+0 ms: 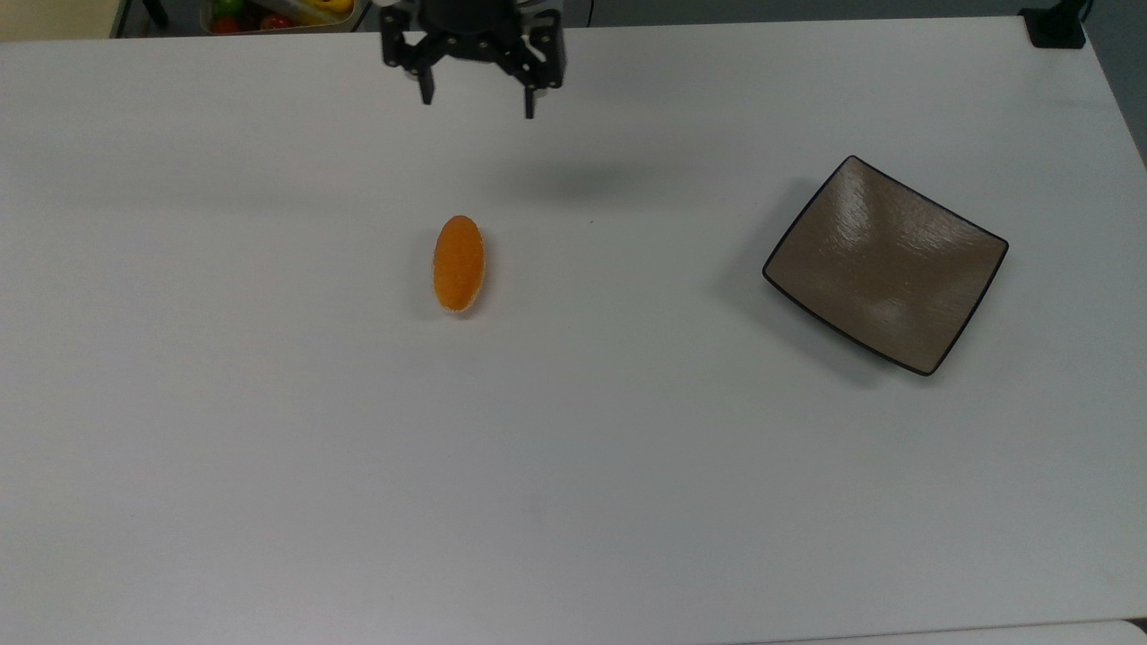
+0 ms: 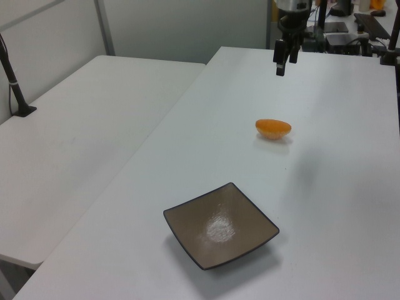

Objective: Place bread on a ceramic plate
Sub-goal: 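Lower the open gripper onto the orange bread roll and close it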

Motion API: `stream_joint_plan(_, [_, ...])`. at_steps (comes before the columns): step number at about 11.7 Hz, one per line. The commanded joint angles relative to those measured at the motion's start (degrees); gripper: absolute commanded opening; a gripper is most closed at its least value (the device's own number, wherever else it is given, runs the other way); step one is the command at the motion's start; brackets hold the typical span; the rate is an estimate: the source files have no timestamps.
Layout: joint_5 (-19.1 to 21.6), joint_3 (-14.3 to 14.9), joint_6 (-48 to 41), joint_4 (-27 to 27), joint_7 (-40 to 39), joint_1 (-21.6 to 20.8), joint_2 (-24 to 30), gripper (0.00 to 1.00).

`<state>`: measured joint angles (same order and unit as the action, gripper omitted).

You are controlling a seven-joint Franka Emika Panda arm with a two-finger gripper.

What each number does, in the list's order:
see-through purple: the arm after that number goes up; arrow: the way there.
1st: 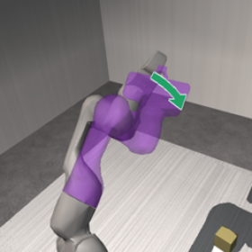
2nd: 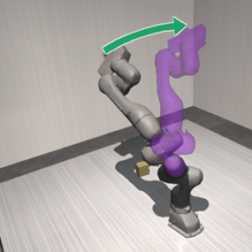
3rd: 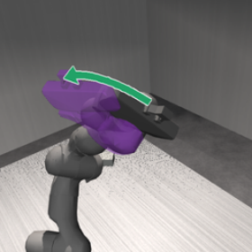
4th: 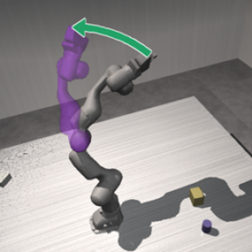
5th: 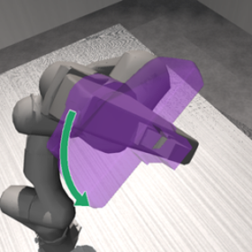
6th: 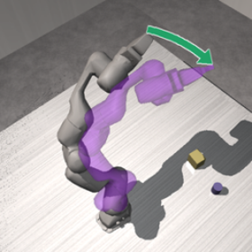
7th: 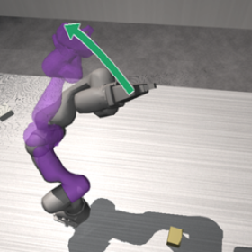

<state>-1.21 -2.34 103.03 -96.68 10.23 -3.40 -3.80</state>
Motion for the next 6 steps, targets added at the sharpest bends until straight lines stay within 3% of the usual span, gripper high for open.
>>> stream_joint_plan(1, [-1.60,2.87,1.99,-0.71,-3.28,-0.03,-2.69,1.00])
stream_joint_plan(6, [-4.33,2.87,11.83,-0.71,-3.20,-0.38,-12.97,1.00])
